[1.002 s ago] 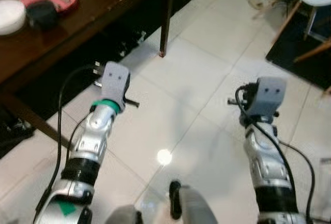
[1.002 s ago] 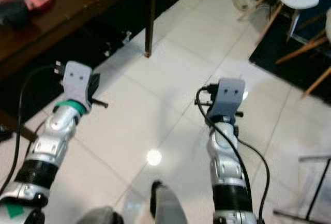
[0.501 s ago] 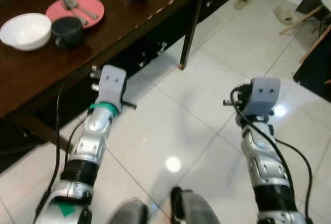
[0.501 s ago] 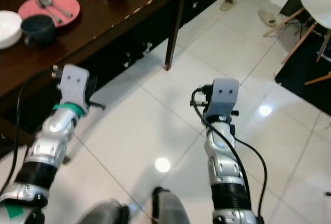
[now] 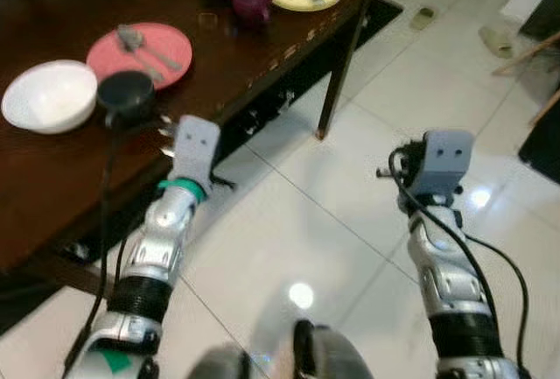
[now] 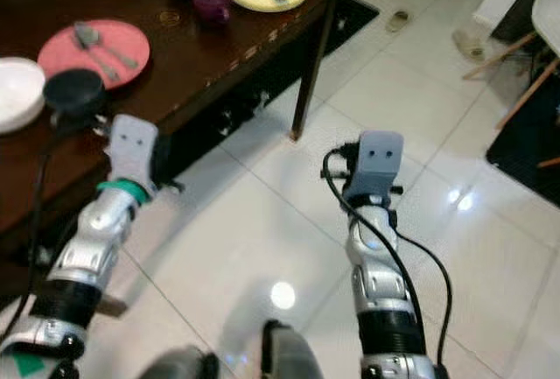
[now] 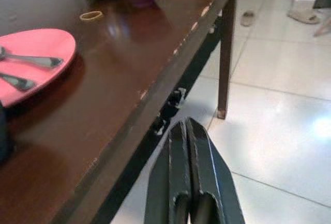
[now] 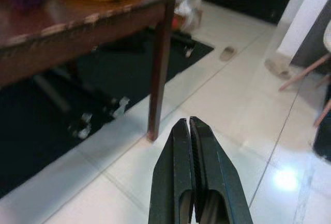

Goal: Setting the table

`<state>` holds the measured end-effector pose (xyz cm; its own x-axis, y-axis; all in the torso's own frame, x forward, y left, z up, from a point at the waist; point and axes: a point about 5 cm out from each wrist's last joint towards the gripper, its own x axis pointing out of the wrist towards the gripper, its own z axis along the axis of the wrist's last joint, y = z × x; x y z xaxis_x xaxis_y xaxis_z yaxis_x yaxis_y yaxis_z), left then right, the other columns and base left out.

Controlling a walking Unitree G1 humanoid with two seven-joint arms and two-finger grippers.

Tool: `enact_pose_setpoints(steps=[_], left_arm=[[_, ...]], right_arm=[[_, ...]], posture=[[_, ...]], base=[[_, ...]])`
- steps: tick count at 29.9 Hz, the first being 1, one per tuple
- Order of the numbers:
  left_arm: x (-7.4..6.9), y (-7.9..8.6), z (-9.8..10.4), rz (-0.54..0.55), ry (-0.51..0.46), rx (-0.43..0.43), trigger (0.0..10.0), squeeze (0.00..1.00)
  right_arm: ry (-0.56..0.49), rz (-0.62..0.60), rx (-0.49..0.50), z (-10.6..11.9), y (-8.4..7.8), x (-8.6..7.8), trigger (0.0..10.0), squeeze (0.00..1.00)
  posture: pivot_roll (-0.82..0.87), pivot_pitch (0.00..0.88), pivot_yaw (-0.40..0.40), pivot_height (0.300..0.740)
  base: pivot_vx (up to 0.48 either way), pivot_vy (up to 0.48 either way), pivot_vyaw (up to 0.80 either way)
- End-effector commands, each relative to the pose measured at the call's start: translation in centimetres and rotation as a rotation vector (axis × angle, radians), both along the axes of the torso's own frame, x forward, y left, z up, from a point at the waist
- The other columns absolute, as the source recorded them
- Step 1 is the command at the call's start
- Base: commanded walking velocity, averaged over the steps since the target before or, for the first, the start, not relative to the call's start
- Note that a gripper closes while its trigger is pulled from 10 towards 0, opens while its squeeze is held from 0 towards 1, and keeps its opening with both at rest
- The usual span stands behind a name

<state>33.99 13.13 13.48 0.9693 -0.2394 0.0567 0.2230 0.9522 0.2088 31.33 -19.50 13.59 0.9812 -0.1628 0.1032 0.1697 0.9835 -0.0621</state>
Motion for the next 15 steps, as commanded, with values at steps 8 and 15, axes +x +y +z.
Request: enact_pose_setpoints(steps=[8, 15], left_arm=[[-0.9, -0.9, -0.6, -0.069, 0.012, 0.001, 10.0, 0.00], [-1.0, -1.1, -0.7, -0.065, 0.010, 0.024, 10.0, 0.00]], right_arm=[[0.005, 0.001, 0.057, -0.5, 0.3, -0.3, 10.0, 0.00], [-0.008, -0.004, 0.115, -0.3, 0.1, -0.3, 10.0, 0.00]], posture=[[0.07, 0.093, 0.041, 0.740], [0.06, 0.098, 0.039, 0.740]], base=[[0.000, 0.000, 0.00], [0.000, 0.000, 0.00]])
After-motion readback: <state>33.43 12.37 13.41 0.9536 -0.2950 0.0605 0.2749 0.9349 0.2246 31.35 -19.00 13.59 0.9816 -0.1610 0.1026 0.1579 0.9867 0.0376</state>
